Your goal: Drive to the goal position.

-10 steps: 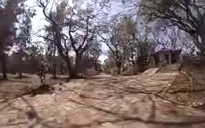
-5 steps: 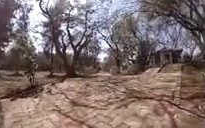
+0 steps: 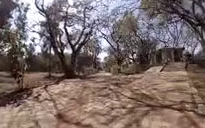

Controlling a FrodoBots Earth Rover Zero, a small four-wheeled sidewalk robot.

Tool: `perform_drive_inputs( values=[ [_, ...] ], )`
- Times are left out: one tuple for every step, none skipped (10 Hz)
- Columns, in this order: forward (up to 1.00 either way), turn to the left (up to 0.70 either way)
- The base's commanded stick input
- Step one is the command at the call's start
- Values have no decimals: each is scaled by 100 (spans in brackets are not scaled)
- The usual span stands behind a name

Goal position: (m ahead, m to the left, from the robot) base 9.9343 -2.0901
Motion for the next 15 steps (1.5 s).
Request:
perform_drive_inputs(
  values=[
    [100, 0],
    [100, 1],
    [100, 36],
    [100, 16],
    [100, 0],
    [100, 0],
    [100, 0],
    [100, 0],
    [100, 0],
    [100, 0],
    [100, 0],
    [100, 0],
    [100, 0],
    [100, 0],
    [100, 0]
  ],
)
